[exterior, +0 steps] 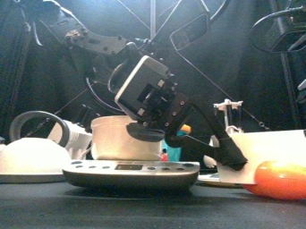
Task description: Cut carrot
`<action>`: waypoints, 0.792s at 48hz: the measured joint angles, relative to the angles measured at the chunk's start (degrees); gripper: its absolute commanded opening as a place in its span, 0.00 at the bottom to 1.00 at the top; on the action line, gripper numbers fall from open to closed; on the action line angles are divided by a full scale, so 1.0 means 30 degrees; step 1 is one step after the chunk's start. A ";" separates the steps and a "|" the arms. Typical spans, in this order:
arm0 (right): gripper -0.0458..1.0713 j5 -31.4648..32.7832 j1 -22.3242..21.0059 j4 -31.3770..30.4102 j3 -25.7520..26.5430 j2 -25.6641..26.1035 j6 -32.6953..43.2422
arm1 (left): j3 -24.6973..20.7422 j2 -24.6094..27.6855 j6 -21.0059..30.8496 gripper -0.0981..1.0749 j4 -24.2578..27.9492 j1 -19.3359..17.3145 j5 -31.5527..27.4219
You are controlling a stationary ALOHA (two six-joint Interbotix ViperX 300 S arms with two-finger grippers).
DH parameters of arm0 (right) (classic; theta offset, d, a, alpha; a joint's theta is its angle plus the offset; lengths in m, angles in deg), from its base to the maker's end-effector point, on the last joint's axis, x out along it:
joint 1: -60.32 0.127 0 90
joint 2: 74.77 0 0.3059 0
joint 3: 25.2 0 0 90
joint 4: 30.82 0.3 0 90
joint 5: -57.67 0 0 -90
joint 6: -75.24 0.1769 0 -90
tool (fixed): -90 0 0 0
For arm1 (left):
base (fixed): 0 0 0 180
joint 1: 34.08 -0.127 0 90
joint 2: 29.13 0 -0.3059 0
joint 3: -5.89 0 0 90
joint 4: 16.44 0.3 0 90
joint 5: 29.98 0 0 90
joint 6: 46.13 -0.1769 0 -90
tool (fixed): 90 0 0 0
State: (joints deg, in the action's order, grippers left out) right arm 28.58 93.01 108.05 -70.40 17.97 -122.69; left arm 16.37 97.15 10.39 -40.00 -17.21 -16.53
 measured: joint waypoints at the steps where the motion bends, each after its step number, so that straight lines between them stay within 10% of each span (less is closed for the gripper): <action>1: 0.44 0.0000 0.0000 0.0000 0.0000 0.0000 0.0029 | 0.0000 0.0000 0.0000 0.55 0.0000 0.0000 0.0000; 38: 0.44 0.0029 -0.0293 -0.0469 0.0117 0.0703 0.0029 | 0.0029 -0.0029 0.0000 0.55 0.0615 -0.0088 -0.0176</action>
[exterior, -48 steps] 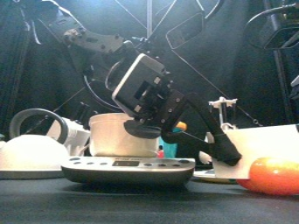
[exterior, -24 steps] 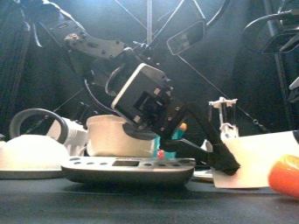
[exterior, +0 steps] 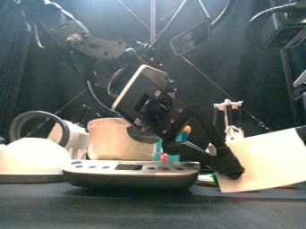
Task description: Cut carrot
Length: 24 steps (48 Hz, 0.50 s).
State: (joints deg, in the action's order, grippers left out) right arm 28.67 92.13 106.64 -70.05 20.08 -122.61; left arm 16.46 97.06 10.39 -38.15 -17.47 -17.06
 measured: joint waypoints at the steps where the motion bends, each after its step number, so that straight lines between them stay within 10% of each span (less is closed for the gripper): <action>1: 0.44 -0.0029 0.0000 -0.0029 0.0000 0.0088 0.0000 | 0.0000 -0.0059 0.0000 0.55 0.0059 0.0000 0.0000; 24: 0.43 -0.0117 0.0000 -0.0439 -0.0029 0.0908 0.0000 | 0.0029 -0.0557 0.0029 0.55 0.0762 -0.0146 0.0322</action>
State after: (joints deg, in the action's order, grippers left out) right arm 28.32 92.13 105.33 -70.14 22.81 -122.61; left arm 16.55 95.39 10.47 -35.87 -17.91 -16.09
